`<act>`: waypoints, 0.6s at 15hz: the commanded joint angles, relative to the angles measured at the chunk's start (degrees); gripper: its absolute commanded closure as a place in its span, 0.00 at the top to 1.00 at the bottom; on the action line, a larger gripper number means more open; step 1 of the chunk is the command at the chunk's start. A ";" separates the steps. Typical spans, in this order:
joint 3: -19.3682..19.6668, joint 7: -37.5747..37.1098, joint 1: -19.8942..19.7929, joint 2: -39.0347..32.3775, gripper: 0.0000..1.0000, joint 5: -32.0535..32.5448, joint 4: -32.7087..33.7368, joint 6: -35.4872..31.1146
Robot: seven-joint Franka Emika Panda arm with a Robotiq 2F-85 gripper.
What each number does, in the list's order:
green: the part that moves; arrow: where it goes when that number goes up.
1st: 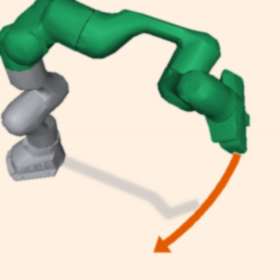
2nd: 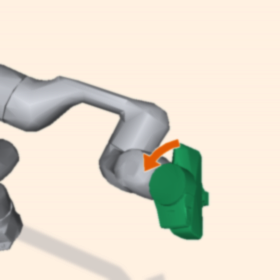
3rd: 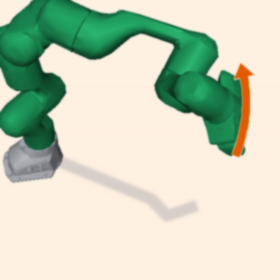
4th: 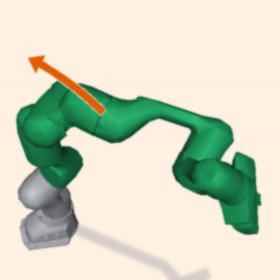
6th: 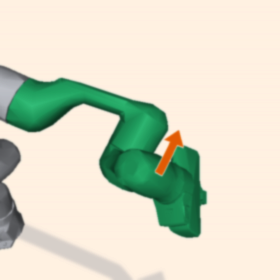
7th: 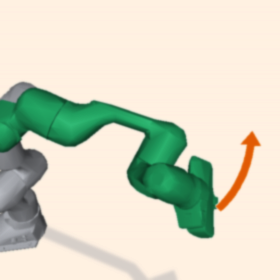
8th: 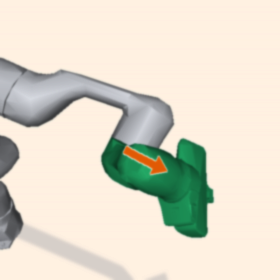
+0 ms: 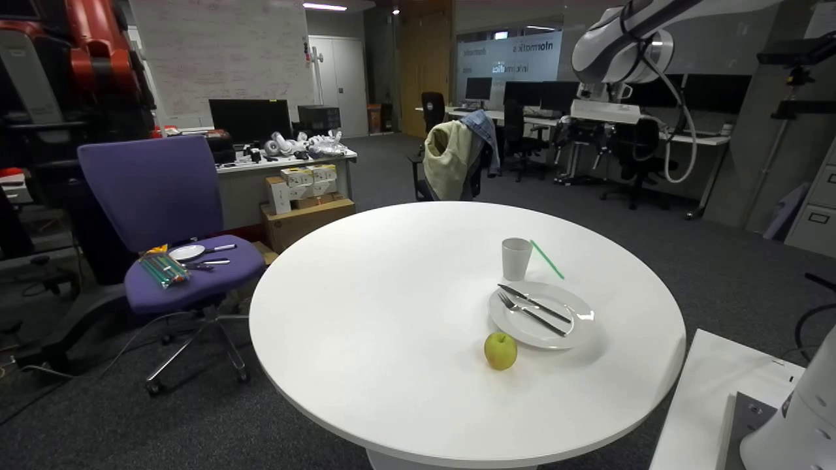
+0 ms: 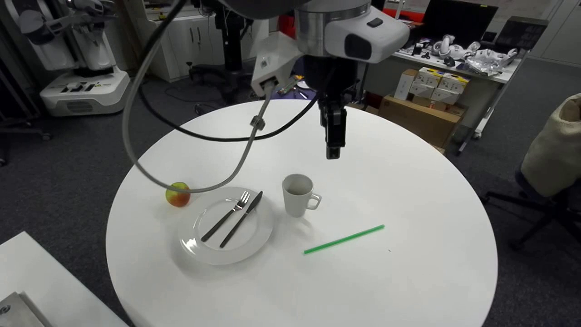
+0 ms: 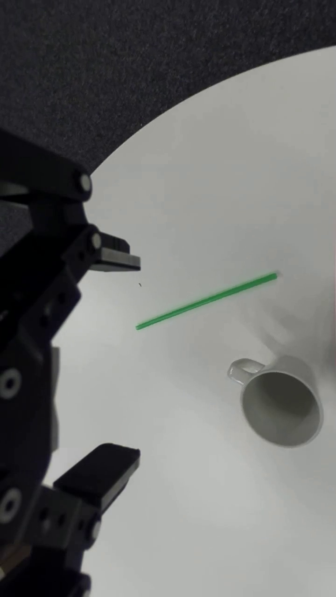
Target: Put the straw in the cup
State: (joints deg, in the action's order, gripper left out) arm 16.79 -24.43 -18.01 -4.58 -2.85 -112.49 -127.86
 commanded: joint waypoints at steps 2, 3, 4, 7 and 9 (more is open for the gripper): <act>0.68 -3.75 -0.19 -14.80 1.00 -3.04 16.83 4.95; 0.83 -4.06 -0.36 -17.57 1.00 -2.95 19.67 5.82; 1.01 -4.39 -0.53 -20.18 1.00 -2.73 22.37 6.61; 1.07 -2.53 -2.11 -28.06 1.00 -2.96 30.79 12.28; 0.78 -1.45 -3.45 -32.10 1.00 -3.00 35.30 15.72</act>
State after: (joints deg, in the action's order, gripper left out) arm 17.77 -27.84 -19.18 -30.42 -4.72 -86.67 -118.67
